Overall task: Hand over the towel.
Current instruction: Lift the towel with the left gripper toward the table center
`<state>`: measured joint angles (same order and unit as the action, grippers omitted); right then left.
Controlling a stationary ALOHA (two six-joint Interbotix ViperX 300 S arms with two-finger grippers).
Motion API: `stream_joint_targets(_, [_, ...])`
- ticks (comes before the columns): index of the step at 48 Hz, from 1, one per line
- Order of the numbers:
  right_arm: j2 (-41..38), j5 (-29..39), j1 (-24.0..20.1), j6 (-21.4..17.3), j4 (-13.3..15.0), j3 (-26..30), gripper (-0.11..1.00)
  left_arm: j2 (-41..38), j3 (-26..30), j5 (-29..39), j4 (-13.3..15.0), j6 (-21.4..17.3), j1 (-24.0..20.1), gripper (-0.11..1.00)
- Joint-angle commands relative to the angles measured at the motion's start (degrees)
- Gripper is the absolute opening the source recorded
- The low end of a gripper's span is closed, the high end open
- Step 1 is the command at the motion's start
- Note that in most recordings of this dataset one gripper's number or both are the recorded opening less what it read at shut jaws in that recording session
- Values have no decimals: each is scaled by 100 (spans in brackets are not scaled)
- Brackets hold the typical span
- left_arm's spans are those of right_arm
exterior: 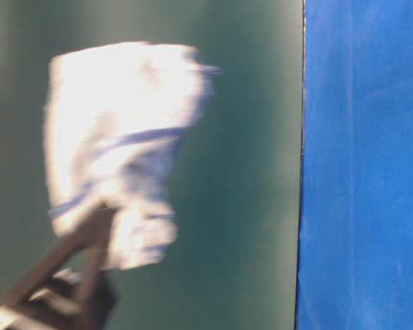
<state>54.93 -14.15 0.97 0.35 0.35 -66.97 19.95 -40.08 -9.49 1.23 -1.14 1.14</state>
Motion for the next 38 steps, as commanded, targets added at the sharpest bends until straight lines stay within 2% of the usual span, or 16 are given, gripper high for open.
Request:
stream_joint_targets(1, [-53, -70, 18, 9, 9, 141, 1, 290, -53, -316, 0, -18, 35, 12])
stream_joint_targets(11, [-105, -97, 18, 9, 18, 132, 1, 562, -308, -773, 0, -26, 44, 12])
stream_joint_targets(24, [-123, -123, 18, 9, 18, 141, 1, 536, -325, -765, -9, -26, 44, 12])
stream_joint_targets(38, [-554, -466, 18, 9, 18, 325, 1, 527, -316, -791, -9, -26, 44, 12])
